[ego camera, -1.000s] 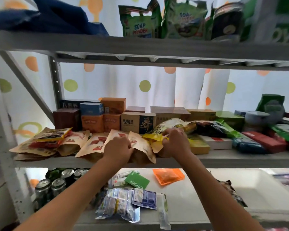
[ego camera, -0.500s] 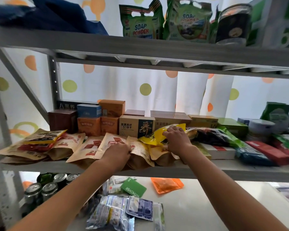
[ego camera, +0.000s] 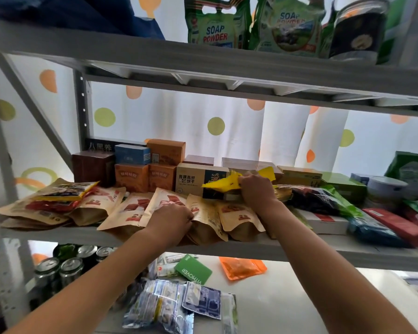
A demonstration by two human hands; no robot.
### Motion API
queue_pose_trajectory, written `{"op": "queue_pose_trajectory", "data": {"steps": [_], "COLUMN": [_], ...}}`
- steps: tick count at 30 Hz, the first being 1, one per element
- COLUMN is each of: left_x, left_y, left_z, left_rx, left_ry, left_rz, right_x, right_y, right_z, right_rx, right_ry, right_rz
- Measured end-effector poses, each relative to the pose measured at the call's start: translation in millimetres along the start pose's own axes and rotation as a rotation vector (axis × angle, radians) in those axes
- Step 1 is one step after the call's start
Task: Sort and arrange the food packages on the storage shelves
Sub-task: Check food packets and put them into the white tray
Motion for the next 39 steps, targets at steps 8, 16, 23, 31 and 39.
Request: {"op": "queue_pose_trajectory", "data": {"steps": [8,16,23,31,39], "left_x": [7,0,-10,-10,-16], "left_y": [-2,-6,-18,-41,-79], "left_z": [-7,-29,-94,-116,-89], "left_rx": [-0.014,-0.038,-0.321,-0.33,-0.166], "left_ry": [0.006,-0.045,-0.48,-1.056,-1.438], "left_rz": [-0.018,0.05,0.051,0.066,0.123], "right_x": [-23,-39,-40,-24,3], "right_y": [17,4,-33,-78,-138], "right_z": [-56,-88,-126,-160,-158], "right_rx": [-0.203,-0.427,-0.584,-0.469,-0.347], "right_ry": [0.184,0.569,0.883,1.235,1.349], "right_rz": [0.2,0.397,0.43,0.389,0.585]}}
Point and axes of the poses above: each hand's wrist, its own y-axis towards the middle knuckle, its own z-axis out of the palm, x = y × z, the point moved 5 cm from there along y, towards the middle knuckle, and after that the axes turned 11 degrees about -y, right-handed, at the moved point
